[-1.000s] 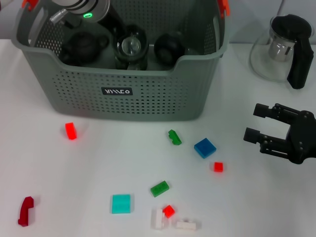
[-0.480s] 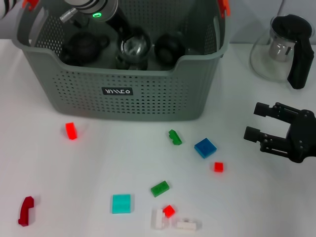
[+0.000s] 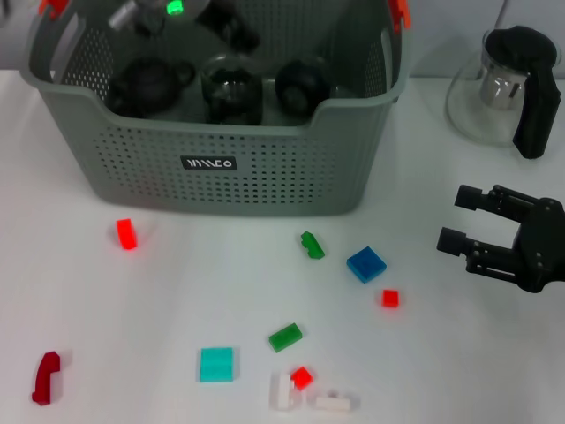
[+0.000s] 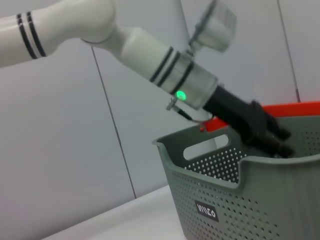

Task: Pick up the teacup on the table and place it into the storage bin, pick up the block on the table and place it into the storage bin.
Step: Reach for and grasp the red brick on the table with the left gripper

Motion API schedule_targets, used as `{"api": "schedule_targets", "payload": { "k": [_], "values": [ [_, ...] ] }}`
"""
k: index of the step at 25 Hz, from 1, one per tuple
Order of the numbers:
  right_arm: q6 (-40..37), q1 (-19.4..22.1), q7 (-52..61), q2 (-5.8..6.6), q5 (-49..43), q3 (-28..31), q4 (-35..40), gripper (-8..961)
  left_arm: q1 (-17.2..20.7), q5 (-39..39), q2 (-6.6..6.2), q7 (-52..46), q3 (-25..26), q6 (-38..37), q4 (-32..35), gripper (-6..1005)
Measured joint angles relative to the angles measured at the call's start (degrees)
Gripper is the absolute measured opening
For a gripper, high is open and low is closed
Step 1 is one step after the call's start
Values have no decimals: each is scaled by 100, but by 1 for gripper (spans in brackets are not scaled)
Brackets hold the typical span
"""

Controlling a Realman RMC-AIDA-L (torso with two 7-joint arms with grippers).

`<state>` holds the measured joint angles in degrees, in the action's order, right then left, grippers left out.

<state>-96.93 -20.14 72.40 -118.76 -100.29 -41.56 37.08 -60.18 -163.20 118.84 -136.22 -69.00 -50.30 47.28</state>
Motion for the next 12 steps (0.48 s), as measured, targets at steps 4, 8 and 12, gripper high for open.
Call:
{"api": "schedule_targets", "payload": {
  "k": [4,8,12],
  "values": [
    [8,-1,-1,5,0,0,-35,807,674,763,266,236,733,-901,1916,446],
    [28,-5,-15,9,1,0,-68,807,1318,2842,255,625,1682,-2158,3102,511],
    [31,30,-33,11,2,1,-71,807,1935,6188,-136,1268,2995,-3855,2852,546]
  ]
}}
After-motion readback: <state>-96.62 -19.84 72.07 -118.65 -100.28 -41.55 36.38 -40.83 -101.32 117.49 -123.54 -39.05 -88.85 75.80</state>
